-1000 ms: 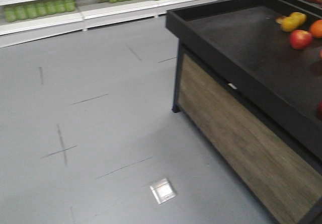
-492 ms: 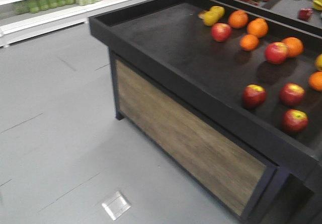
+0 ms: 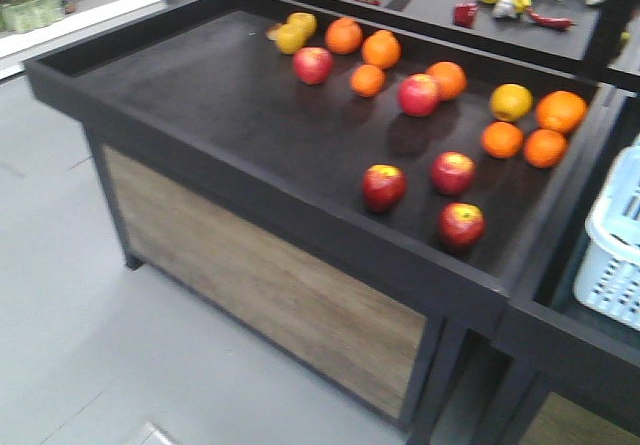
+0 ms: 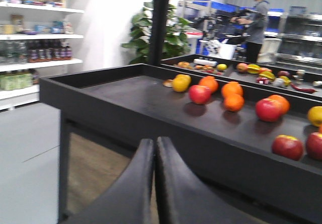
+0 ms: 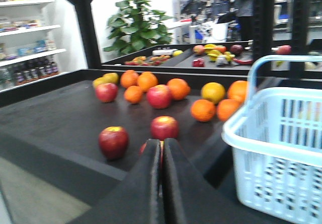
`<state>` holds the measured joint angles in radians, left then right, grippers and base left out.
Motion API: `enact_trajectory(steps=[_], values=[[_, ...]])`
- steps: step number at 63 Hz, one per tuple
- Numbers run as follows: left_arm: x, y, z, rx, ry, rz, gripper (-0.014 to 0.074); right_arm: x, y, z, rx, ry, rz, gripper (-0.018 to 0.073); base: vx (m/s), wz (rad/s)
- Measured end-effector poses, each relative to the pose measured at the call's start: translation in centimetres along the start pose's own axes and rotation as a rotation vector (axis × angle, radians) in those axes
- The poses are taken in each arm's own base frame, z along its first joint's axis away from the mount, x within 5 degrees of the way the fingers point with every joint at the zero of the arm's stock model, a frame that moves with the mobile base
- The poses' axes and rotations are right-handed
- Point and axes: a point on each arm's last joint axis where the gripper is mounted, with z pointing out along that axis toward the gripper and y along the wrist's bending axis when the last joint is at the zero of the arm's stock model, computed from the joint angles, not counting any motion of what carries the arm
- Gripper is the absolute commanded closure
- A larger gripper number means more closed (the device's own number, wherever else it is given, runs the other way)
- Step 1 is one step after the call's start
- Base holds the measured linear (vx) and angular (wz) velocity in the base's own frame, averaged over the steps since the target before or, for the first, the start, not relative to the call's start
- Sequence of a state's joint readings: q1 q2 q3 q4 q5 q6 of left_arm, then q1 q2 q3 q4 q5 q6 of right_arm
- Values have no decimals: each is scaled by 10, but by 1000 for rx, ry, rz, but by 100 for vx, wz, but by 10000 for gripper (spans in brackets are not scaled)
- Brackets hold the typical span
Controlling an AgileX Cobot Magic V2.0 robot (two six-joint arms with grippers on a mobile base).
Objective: Pick three apples into basket with both arms
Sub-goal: 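Drive the base forward and turn toward the fruit table with the basket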
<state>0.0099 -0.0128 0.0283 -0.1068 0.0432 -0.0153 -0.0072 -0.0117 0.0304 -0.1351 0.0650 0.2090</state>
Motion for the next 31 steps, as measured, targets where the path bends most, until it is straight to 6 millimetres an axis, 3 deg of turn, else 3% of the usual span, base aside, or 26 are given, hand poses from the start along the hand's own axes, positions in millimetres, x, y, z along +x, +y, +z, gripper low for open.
enact_trajectory(steps=[31], values=[[0, 0, 0, 0, 0, 0, 602, 0, 0, 0, 0, 0, 0, 564, 8, -46]])
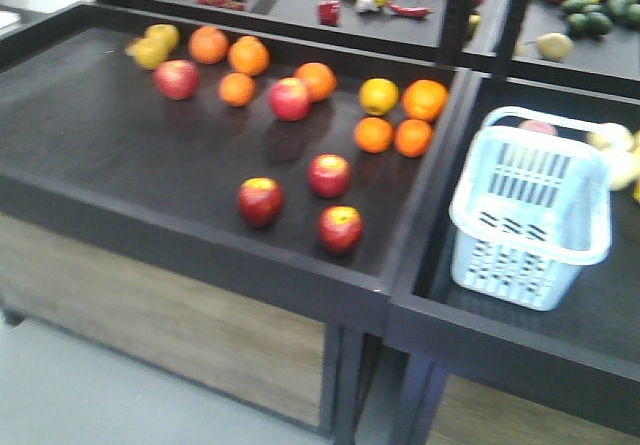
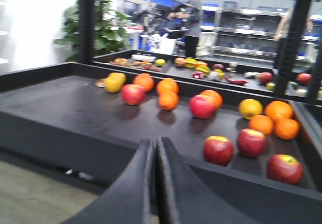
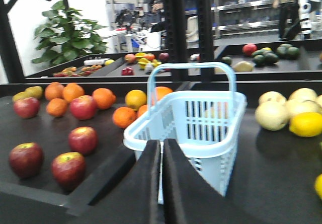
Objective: Pick three apples into basket with both arms
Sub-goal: 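Drive the base forward and turn toward the fruit table with the basket, then stop the base in front of the light-blue basket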
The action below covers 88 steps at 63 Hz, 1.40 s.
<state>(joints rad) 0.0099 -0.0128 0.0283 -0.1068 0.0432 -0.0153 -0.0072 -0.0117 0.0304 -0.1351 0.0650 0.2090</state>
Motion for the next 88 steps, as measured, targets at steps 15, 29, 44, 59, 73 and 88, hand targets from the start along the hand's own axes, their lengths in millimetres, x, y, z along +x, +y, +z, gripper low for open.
enact_trajectory(steps=[15, 29, 44, 59, 73, 88], values=[[0, 0, 0, 0, 0, 0, 602, 0, 0, 0, 0, 0, 0, 564, 8, -35], [0, 0, 0, 0, 0, 0, 602, 0, 0, 0, 0, 0, 0, 564, 8, -33], [0, 0, 0, 0, 0, 0, 602, 0, 0, 0, 0, 0, 0, 564, 10, -31], [0, 0, 0, 0, 0, 0, 602, 0, 0, 0, 0, 0, 0, 564, 12, -19], [0, 0, 0, 0, 0, 0, 602, 0, 0, 0, 0, 0, 0, 564, 11, -20], [0, 0, 0, 0, 0, 0, 602, 0, 0, 0, 0, 0, 0, 564, 10, -14]])
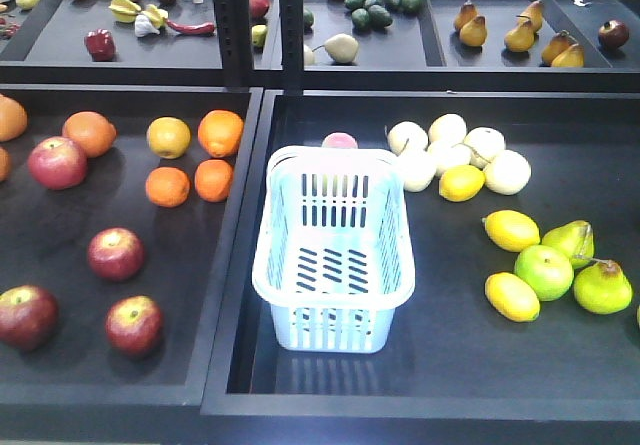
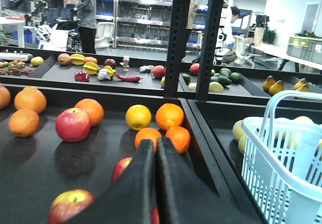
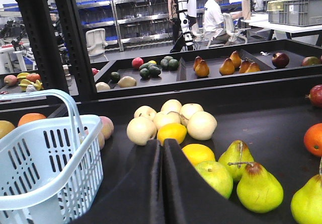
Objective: Pick three apples into basket with both arms
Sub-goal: 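Stop the base in front of the light-blue basket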
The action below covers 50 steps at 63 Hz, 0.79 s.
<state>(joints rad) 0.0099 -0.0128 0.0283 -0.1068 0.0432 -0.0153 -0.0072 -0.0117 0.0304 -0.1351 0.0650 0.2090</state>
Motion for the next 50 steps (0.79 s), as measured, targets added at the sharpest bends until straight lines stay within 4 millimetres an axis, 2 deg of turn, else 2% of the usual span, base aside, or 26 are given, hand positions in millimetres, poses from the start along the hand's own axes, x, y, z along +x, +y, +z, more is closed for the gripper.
enact_trajectory(steps=[50], values=[[0, 0, 0, 0, 0, 0, 602, 0, 0, 0, 0, 0, 0, 564, 9, -1]])
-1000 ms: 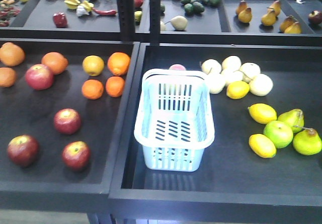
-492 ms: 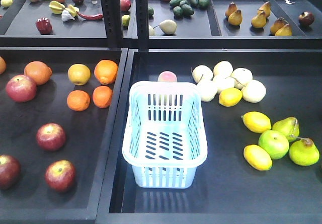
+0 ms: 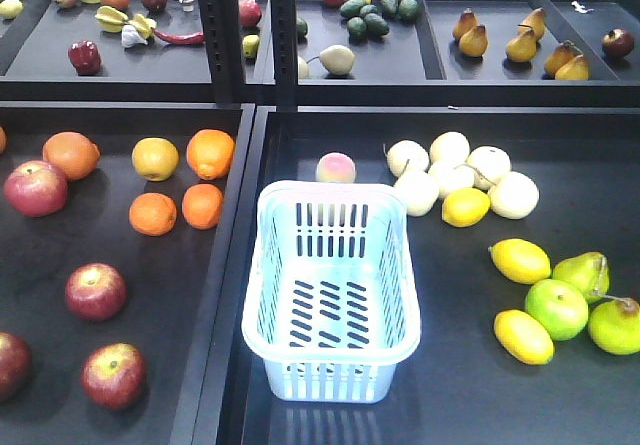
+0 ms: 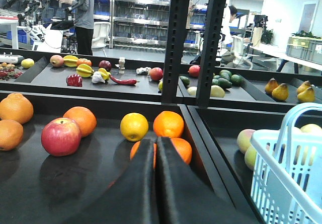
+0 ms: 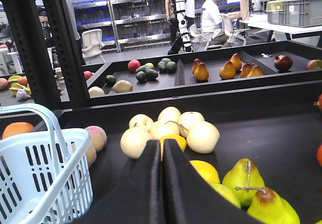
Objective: Pick three apples into basket with both arms
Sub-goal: 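Stop the base in front of the light-blue basket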
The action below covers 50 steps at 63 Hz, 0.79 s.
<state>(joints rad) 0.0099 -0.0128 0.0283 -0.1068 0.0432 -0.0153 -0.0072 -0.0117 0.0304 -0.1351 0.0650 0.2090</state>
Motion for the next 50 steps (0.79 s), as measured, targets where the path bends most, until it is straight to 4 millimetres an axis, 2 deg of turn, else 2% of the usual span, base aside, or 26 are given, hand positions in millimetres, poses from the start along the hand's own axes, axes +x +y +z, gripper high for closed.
enact_trajectory(steps=[50], values=[[0, 0, 0, 0, 0, 0, 602, 0, 0, 0, 0, 0, 0, 564, 5, 1]])
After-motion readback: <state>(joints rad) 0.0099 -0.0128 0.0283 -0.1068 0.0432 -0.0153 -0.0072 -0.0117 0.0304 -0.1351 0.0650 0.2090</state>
